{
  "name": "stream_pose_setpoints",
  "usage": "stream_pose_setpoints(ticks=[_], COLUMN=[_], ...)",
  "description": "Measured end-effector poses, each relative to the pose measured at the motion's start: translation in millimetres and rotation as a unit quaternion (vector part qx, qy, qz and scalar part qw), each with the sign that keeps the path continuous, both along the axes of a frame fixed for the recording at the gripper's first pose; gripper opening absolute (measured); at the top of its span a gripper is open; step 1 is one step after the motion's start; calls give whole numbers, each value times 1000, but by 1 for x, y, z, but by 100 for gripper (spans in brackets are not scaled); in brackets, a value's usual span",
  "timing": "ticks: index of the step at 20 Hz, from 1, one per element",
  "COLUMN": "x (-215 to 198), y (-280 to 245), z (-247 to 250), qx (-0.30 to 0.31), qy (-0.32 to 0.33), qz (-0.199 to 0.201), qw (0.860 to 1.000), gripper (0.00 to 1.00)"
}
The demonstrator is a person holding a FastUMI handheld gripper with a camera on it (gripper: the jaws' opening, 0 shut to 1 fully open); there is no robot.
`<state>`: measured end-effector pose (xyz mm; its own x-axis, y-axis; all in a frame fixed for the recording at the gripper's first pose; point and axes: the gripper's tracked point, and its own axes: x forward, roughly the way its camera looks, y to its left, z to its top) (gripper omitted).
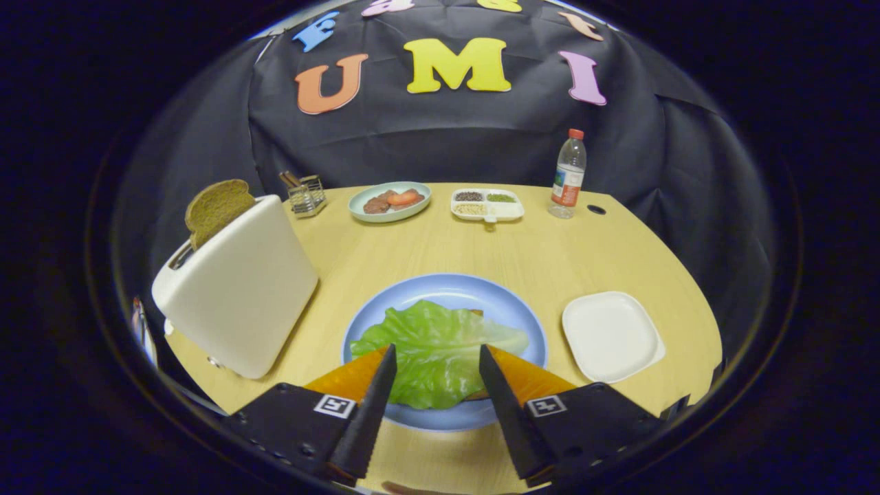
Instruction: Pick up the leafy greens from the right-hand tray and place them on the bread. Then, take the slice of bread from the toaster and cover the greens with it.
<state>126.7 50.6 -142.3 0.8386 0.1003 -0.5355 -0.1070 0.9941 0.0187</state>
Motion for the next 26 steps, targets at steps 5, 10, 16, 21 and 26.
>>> stream_pose_setpoints(ticks=[5,10,16,21,26], x=[-5,-9,-9,7,47], y=[17,56,130,194,223], z=[54,112,165,166,131], qx=[4,26,66,54,26], qy=[-44,-77,-93,-104,-62], qz=[8,26,76,100,78], qw=[999,996,991,988,995], gripper=[97,96,96,96,93])
